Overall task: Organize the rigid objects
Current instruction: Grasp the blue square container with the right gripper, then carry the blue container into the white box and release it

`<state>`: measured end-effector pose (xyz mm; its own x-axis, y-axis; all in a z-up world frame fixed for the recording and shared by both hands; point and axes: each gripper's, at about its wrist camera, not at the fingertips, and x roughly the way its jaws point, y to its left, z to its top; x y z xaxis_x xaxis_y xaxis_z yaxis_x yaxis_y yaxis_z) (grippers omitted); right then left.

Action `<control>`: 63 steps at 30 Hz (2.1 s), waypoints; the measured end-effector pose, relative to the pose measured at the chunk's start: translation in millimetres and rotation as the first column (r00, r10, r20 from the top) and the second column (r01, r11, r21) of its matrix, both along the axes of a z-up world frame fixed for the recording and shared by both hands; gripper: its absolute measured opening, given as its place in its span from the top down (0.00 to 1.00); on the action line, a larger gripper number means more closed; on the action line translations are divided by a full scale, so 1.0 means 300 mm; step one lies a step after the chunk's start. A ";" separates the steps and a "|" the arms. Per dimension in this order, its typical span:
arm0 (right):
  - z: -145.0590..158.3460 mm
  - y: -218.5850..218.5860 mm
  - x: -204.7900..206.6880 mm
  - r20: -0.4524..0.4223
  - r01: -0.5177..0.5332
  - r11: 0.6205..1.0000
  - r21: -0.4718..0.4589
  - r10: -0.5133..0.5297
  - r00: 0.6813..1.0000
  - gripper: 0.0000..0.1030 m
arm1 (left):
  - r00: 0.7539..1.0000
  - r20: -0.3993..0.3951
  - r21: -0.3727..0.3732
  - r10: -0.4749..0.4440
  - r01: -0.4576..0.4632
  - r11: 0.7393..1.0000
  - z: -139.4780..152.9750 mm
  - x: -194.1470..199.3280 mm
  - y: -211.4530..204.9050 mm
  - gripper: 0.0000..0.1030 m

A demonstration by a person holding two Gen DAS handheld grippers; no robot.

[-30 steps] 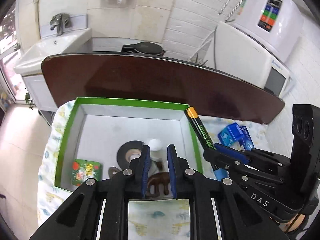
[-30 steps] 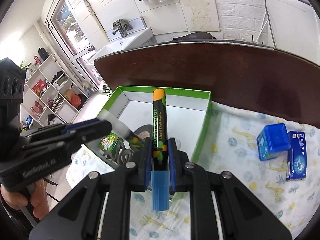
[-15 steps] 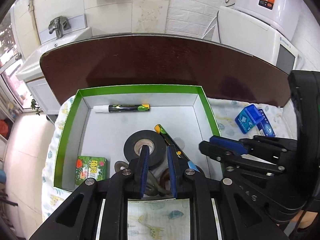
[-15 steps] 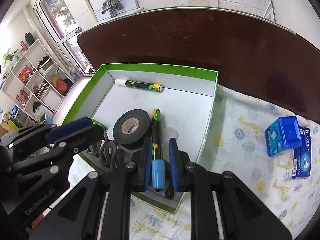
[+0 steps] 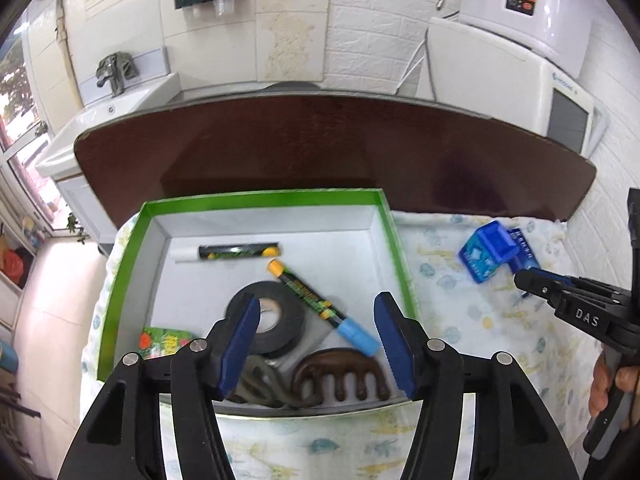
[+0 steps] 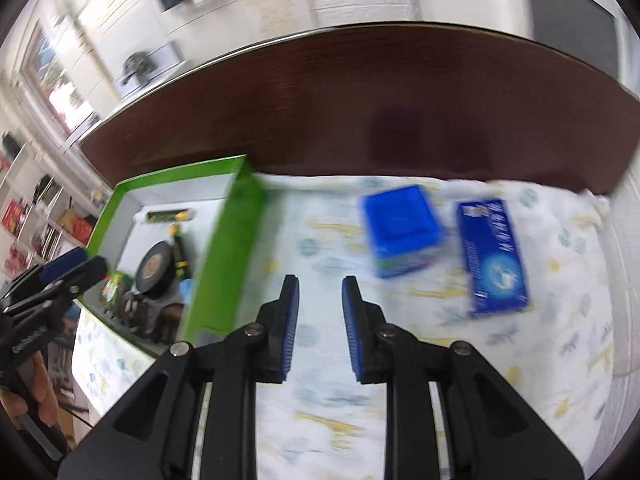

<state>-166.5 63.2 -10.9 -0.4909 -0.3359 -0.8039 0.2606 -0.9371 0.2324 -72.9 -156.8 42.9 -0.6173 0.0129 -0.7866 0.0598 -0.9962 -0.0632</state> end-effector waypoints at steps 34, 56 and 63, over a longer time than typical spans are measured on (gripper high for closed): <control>-0.180 0.210 -0.322 0.163 -0.026 0.950 -0.310 0.080 0.983 0.77 | 0.961 0.241 0.279 -0.134 0.063 0.958 -0.251 -0.419 0.400 0.42; -0.076 0.171 -0.181 0.104 -0.034 0.945 -0.325 0.072 0.992 0.83 | 0.952 0.139 0.271 -0.273 0.228 0.935 -0.109 -0.305 0.410 0.79; 0.001 0.097 -0.132 0.056 -0.090 0.937 -0.339 0.116 0.992 0.83 | 0.969 0.073 0.235 -0.237 0.214 0.948 -0.022 -0.248 0.335 0.79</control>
